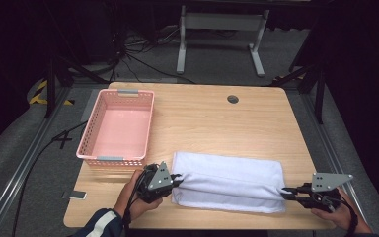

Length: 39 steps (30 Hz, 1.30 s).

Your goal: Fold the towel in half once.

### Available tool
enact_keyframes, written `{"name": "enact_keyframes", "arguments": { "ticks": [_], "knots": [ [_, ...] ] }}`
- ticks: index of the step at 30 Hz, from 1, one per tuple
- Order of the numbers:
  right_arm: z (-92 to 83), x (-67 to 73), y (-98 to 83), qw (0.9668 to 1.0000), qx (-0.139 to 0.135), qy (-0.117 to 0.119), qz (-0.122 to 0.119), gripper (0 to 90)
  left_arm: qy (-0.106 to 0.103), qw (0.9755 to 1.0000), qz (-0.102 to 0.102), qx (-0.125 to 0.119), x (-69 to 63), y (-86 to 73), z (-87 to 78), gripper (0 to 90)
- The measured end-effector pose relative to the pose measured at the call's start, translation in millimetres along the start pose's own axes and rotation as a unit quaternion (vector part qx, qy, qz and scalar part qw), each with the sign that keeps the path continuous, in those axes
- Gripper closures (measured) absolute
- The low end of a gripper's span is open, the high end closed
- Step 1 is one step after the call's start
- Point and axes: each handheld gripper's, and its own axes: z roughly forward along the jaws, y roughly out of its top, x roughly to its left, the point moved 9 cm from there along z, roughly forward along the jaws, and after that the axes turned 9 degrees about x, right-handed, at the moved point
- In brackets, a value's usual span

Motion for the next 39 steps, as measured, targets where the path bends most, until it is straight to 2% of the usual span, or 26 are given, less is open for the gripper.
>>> {"name": "enact_keyframes", "arguments": {
  "ticks": [4,6,7,8,9,10,11,14,16,18,20,21,24,25,26,27,28,29,30,32,33,34,35,36,37,39],
  "knots": [
    [-2.9,14.5,-10.0,0.9996,0.01,0.022,-0.014,77.4,-0.024,0.9995,0.013,0.018,-22.5,-17.7,0.8,76.2],
    [-1.8,24.7,-17.5,0.9982,0.028,0.05,-0.021,73.5,-0.036,0.9981,0.017,0.048,-30.2,-32.6,5.2,71.7],
    [-1.1,28.9,-21.7,0.9971,0.041,0.06,-0.025,68.9,-0.049,0.9971,0.004,0.059,-33.3,-39.8,6.6,67.8],
    [-1.2,32.2,-25.2,0.996,0.051,0.067,-0.029,64.8,-0.049,0.9966,-0.014,0.064,-33.6,-45.5,6.7,64.9],
    [-1.2,32.2,-25.2,0.996,0.051,0.067,-0.029,64.8,-0.049,0.9966,-0.014,0.064,-33.6,-45.5,6.7,60.0],
    [-2.5,34.7,-27.4,0.9954,0.057,0.07,-0.032,62.0,-0.046,0.9962,-0.038,0.063,-31.4,-50.0,5.7,60.0],
    [-7.6,36.1,-27.4,0.996,0.052,0.067,-0.029,58.8,-0.045,0.9958,-0.058,0.054,-27.2,-50.9,2.6,53.1],
    [-18.8,26.7,-16.4,0.9995,0.021,0.024,-0.005,56.6,-0.032,0.9941,-0.1,0.026,-16.8,-46.7,-4.1,45.0],
    [-19.3,19.8,-2.9,0.9999,0.007,-0.009,0.008,55.1,-0.026,0.9935,-0.109,0.021,-17.5,-44.9,-4.9,37.8],
    [-12.8,15.4,8.6,0.9996,0.007,-0.024,0.014,53.3,-0.029,0.9939,-0.103,0.024,-22.5,-44.2,-5.3,32.4],
    [0.1,6.1,24.2,0.9984,0.018,-0.052,0.016,53.1,-0.045,0.9923,-0.114,0.01,-31.6,-40.4,-4.9,28.6],
    [9.3,2.0,37.1,0.9983,0.018,-0.051,0.023,53.6,-0.05,0.9926,-0.11,0.009,-34.2,-39.0,-3.7,25.4],
    [34.8,-5.9,81.3,0.9985,-0.008,-0.038,0.038,52.2,-0.055,0.991,-0.121,0.014,-39.3,-38.2,1.1,19.7],
    [45.2,-6.7,97.6,0.9988,-0.013,-0.034,0.033,50.5,-0.055,0.9902,-0.128,0.016,-40.0,-37.9,5.0,18.2],
    [60.6,-6.9,116.7,0.9993,-0.009,-0.031,0.018,49.5,-0.045,0.9909,-0.125,0.02,-37.9,-38.0,7.9,18.1],
    [74.4,-7.1,131.2,0.9995,-0.004,-0.031,0.007,49.5,-0.052,0.9877,-0.146,0.017,-38.6,-36.9,12.1,18.0],
    [92.4,-7.8,148.1,0.9996,0.006,-0.026,-0.004,48.0,-0.056,0.9861,-0.155,0.017,-37.4,-36.4,15.1,18.1],
    [105.9,-6.8,161.6,0.9998,0.008,-0.017,-0.008,47.6,-0.05,0.9862,-0.156,0.021,-35.2,-36.6,18.2,18.0],
    [118.3,-6.2,175.1,0.9999,0.007,-0.007,-0.011,47.8,-0.049,0.9847,-0.166,0.021,-35.0,-35.8,21.9,18.0],
    [143.5,-5.9,197.7,0.9997,0.019,0.011,-0.008,45.4,-0.05,0.9853,-0.162,0.024,-34.5,-35.1,24.8,18.0],
    [143.5,-5.9,197.7,0.9997,0.019,0.011,-0.008,45.4,-0.039,0.9864,-0.156,0.034,-33.9,-35.2,27.8,18.0],
    [168.8,-4.3,218.7,0.999,0.036,0.018,-0.022,45.3,-0.031,0.9869,-0.149,0.053,-33.7,-38.3,33.7,18.4],
    [178.7,-4.3,226.8,0.9987,0.041,0.017,-0.026,44.5,-0.028,0.9872,-0.146,0.058,-33.5,-40.1,36.8,18.5],
    [187.1,-2.1,234.0,0.9982,0.043,0.028,-0.03,43.9,-0.03,0.9861,-0.149,0.068,-35.2,-42.5,37.9,18.6],
    [192.7,0.6,238.2,0.9977,0.047,0.036,-0.033,43.3,-0.023,0.9869,-0.141,0.074,-34.1,-45.3,39.4,19.3],
    [207.6,4.3,245.5,0.9966,0.059,0.041,-0.039,42.9,-0.012,0.9859,-0.144,0.084,-32.8,-50.9,40.6,21.1]
  ]
}}
